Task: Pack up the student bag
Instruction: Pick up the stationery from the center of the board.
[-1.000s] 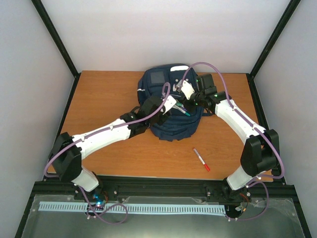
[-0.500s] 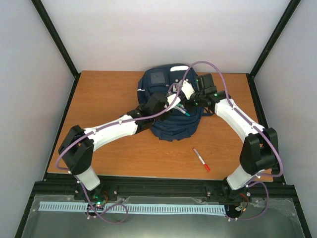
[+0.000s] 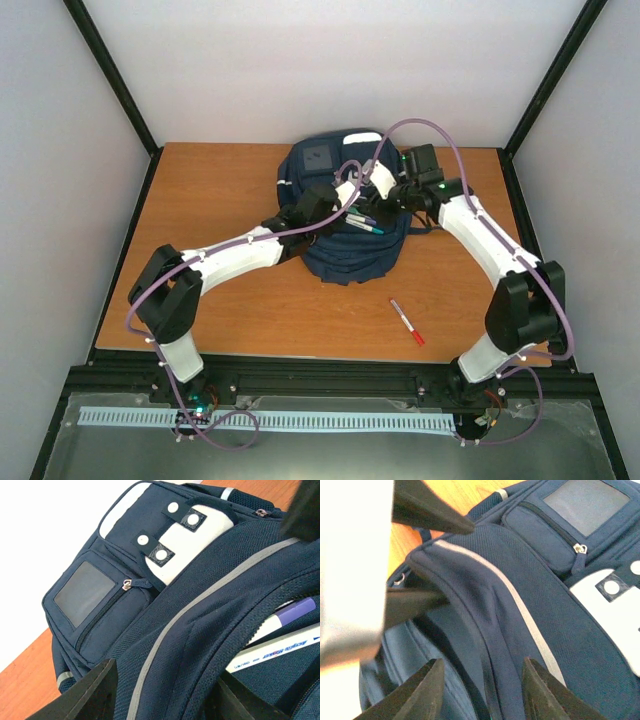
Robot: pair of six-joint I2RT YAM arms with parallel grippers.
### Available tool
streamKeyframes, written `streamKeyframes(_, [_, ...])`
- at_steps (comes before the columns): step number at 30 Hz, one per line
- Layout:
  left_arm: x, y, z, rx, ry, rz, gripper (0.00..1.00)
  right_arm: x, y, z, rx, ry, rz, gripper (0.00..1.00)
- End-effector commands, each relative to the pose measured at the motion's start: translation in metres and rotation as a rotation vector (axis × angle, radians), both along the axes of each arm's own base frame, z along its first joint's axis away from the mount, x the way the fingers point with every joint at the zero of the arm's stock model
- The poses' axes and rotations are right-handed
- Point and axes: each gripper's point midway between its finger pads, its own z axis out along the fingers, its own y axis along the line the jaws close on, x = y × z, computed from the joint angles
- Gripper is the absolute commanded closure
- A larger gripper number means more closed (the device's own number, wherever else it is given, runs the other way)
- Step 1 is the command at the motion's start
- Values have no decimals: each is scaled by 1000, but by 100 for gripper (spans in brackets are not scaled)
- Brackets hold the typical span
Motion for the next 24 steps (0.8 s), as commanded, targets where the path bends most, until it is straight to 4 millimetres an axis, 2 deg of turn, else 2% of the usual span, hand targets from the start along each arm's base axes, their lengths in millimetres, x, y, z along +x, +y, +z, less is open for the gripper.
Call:
streamKeyframes(1, [10, -4, 30, -91, -28, 37, 54, -28, -27, 29, -45, -87, 22, 54])
streamKeyframes(3, [10, -4, 29, -91, -13, 42, 54, -43, -43, 25, -90, -114, 14, 48])
streamKeyframes(6, [10, -5, 25, -90, -1, 44, 54, -72, -62, 8, -174, -76, 34, 47])
streamKeyframes(8, [10, -5, 22, -90, 10, 46, 54, -95, -73, -12, -236, -28, 66, 47])
streamKeyframes(11, [11, -6, 21, -93, 21, 55, 54, -129, -93, -52, -349, 73, 115, 47])
streamKeyframes(15, [12, -4, 24, -101, 25, 65, 53, -165, -114, -89, -454, 188, 160, 47])
streamKeyframes(19, [11, -4, 30, -115, 28, 69, 53, -194, -129, -115, -521, 265, 198, 47])
streamKeyframes(24, [8, -7, 32, -136, 65, 67, 52, -214, -135, -139, -553, 343, 247, 45])
